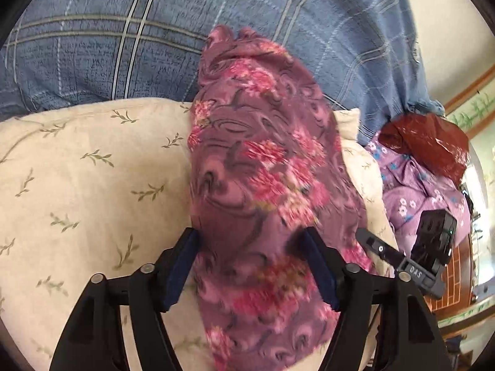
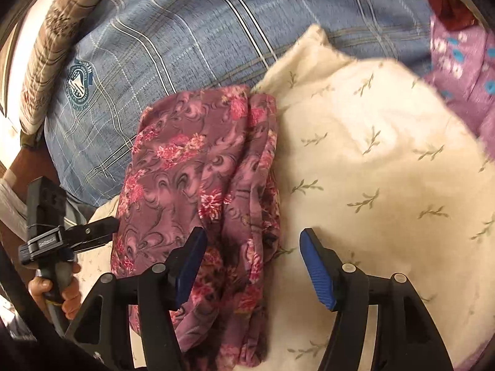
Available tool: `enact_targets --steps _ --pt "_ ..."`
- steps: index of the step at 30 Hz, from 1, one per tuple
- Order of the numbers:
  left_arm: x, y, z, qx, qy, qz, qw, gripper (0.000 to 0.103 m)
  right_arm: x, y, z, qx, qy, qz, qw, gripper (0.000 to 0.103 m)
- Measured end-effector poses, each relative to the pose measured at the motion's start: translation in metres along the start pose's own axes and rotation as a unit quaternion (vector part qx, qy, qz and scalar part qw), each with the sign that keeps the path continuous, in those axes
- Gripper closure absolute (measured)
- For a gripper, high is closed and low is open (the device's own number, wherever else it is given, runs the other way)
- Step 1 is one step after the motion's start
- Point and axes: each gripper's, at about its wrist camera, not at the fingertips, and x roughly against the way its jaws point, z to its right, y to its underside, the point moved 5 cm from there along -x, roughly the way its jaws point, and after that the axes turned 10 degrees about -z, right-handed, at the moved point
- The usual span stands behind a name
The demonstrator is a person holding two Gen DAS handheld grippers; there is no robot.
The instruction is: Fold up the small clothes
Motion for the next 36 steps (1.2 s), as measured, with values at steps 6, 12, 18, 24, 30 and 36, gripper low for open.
enact_targets --steps 6,12,18,24,30,36 --pt "-0.027 -0.021 -0.015 0.022 0.036 -0.019 0.9989 0.032 -0.017 -0.012 0.003 -0.019 -0.065 0.006 0.998 0.04" --pt "-0.039 -0.03 -0.004 -0.01 0.016 -0.021 0.9996 0.052 -0.031 -0.018 -0.013 0.004 -0.037 -0.003 0.999 0.067" --pt "-0.024 -0.021 0.01 -0.039 0.016 0.003 0.9991 0.074 -0.02 -0.014 -0.034 0.029 0.001 0.013 1.0 0.074" --pt "0.011 -0.012 0.03 -0.073 0.004 0.029 0.9969 0.075 0.005 -0.012 -0.07 0.068 0.006 0.037 0.997 0.075" --pt "0.059 0.006 0.032 -0.083 -0.005 0.056 0.9949 0.075 0.029 -0.007 -0.115 0.105 -0.001 0.058 0.993 0.075" --pt "0.112 0.036 0.025 -0.079 -0.017 0.073 0.9941 0.075 0.037 0.001 -0.161 0.132 -0.013 0.065 0.989 0.075"
